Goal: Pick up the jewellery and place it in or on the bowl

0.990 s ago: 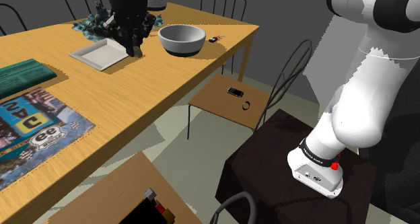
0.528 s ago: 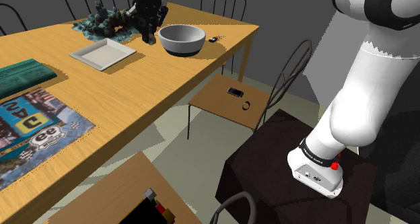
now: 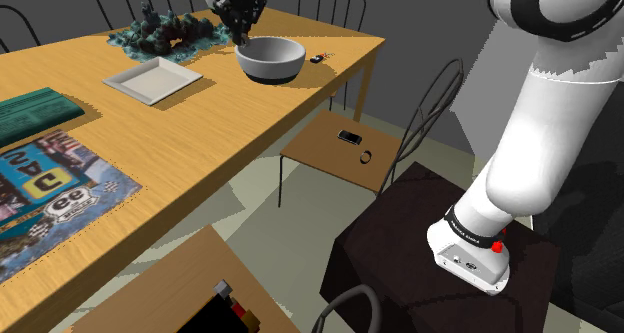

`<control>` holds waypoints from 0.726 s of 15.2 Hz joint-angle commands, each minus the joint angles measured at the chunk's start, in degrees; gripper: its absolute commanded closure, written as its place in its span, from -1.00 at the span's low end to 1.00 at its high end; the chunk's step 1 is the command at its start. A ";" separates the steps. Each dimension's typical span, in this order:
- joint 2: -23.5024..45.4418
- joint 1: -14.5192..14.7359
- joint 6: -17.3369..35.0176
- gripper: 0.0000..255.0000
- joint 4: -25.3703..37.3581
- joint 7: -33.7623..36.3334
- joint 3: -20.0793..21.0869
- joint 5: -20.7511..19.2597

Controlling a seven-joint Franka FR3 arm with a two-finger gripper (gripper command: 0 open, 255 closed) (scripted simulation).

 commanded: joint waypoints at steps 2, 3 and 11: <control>1.43 -2.03 -0.73 1.00 2.33 -3.56 -1.13 0.47; 2.25 -2.62 -1.07 1.00 3.51 -4.67 -1.51 0.51; 11.92 -6.33 -5.98 1.00 18.09 -13.04 -4.18 -0.09</control>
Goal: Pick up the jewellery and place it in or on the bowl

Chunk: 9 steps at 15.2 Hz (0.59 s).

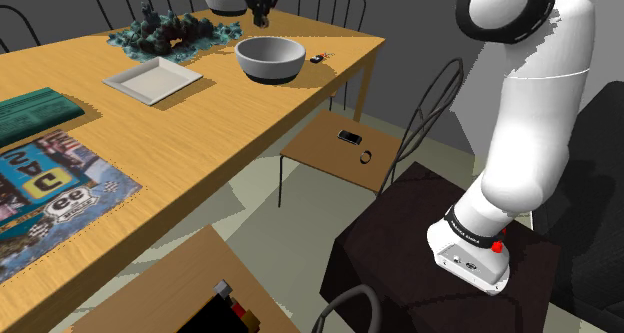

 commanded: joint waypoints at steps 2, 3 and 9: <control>4.82 -1.01 -2.99 1.00 7.78 -3.19 -0.93 -0.42; 7.40 -1.06 -4.67 1.00 12.06 -4.33 -1.31 -0.77; 4.03 -2.87 2.26 1.00 1.70 -4.19 -1.03 0.15</control>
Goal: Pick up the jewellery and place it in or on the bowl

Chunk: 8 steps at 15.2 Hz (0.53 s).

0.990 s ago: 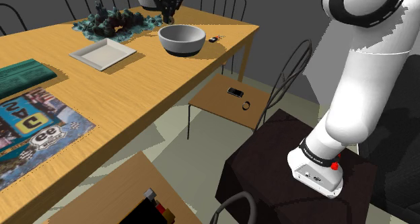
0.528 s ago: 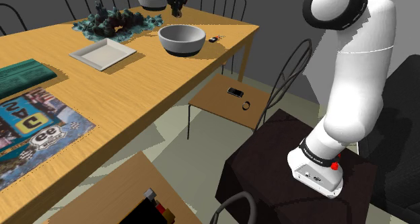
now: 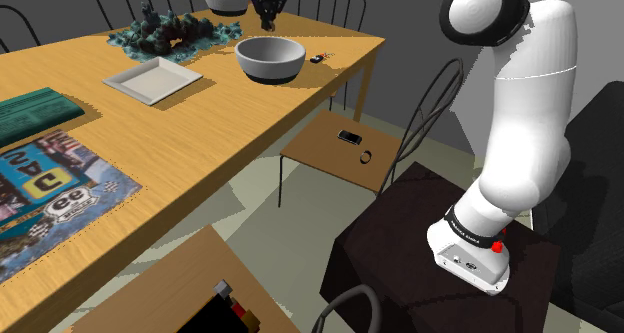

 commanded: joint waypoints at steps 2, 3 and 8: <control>-1.27 -0.73 3.17 1.00 -4.42 0.00 0.07 0.36; -1.57 -0.91 4.12 1.00 -5.67 0.01 0.08 0.44; -2.70 -1.68 9.04 1.00 -11.73 0.08 0.09 0.71</control>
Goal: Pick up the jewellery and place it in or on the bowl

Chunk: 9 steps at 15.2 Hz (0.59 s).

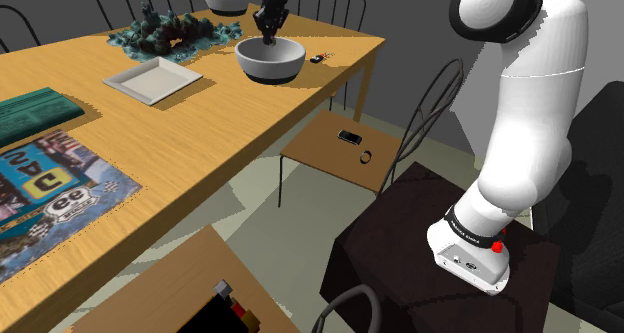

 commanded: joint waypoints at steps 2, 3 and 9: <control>0.12 -0.04 1.17 1.00 -1.02 0.08 -0.03 -0.06; 0.12 -0.04 1.17 1.00 -1.02 0.08 -0.03 -0.06; 0.12 -0.04 1.15 -1.00 -1.01 0.08 -0.03 -0.06</control>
